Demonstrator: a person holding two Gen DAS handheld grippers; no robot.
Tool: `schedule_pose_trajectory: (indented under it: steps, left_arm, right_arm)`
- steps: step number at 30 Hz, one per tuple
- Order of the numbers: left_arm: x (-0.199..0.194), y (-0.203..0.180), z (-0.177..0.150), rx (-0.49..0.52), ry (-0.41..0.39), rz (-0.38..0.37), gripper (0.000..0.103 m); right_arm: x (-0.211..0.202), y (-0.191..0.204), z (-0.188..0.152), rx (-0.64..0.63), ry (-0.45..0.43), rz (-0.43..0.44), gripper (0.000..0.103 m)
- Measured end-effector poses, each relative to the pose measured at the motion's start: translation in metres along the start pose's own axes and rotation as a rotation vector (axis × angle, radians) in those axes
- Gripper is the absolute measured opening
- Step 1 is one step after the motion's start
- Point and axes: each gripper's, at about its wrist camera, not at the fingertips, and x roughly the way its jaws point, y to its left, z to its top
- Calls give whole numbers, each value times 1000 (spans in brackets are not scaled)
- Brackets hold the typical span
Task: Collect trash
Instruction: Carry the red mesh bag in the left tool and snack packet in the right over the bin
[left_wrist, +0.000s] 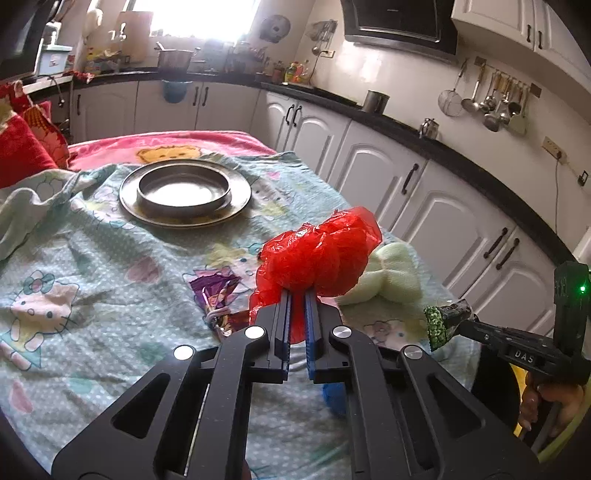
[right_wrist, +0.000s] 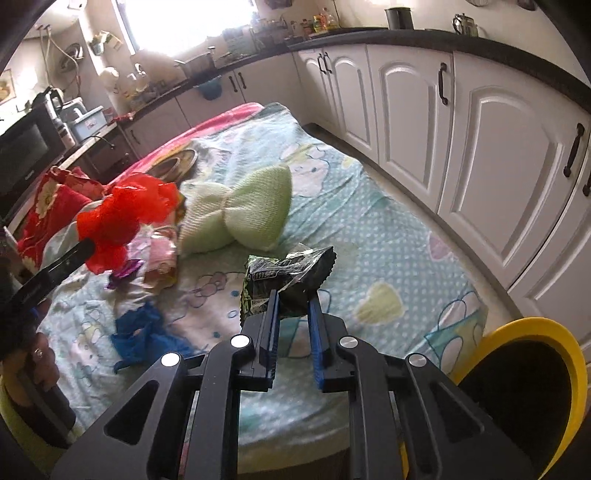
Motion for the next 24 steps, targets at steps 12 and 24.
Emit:
schedule_pose_trajectory:
  steps: [12,24]
  left_arm:
    - [-18,-31,3,41,-19,-63,3]
    - [-27,-74,-3,117,-14,-131,3]
  right_arm:
    - [-59,-4,-9,-2,-96,-7,15]
    - [-113,-20,-24,5,-197,-70,15]
